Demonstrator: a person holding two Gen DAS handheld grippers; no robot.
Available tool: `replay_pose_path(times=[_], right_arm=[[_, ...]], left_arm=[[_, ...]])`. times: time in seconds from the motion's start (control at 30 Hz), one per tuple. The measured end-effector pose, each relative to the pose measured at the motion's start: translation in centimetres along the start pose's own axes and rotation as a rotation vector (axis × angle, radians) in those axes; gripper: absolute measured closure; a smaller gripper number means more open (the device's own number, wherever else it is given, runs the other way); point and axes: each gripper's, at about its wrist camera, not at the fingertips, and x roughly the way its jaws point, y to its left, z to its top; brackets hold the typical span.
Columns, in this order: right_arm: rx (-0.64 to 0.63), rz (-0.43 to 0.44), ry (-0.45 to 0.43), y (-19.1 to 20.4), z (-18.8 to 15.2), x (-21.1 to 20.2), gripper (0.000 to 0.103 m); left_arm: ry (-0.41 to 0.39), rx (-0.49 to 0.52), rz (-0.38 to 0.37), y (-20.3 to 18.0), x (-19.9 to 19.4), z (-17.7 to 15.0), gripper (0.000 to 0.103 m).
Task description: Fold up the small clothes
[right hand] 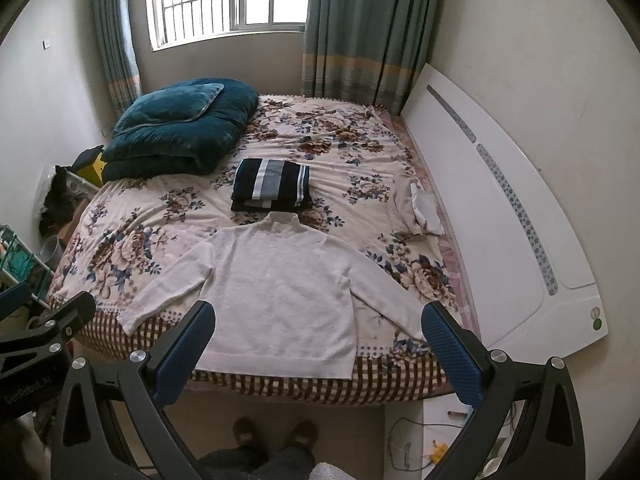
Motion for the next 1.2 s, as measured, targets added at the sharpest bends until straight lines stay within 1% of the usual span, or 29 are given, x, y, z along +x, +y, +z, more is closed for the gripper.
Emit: replay_pose_path(times=[0.07, 0.1, 0.2, 1.2], right_arm=[[0.001, -0.001, 0.002, -0.1, -0.1, 0.1, 0.0], [0.003, 0.0, 0.003, -0.1, -0.2, 0.1, 0.0], [0.003, 0.003, 0.003, 0.1, -0.2, 0.0, 0.0], [-0.001, 0.004, 0.005, 0.2, 0.1, -0.2, 0.0]], left_arm=[[0.0, -0.001, 0.0, 0.0, 0.0, 0.0, 0.0], [0.001, -0.001, -0.002, -0.2, -0.6, 0.7, 0.0], [0.002, -0.001, 0.0, 0.1, -0.9, 1.2, 0.0], [-0.001, -0.005, -0.007, 0.5, -0.7, 1.0, 0.0]])
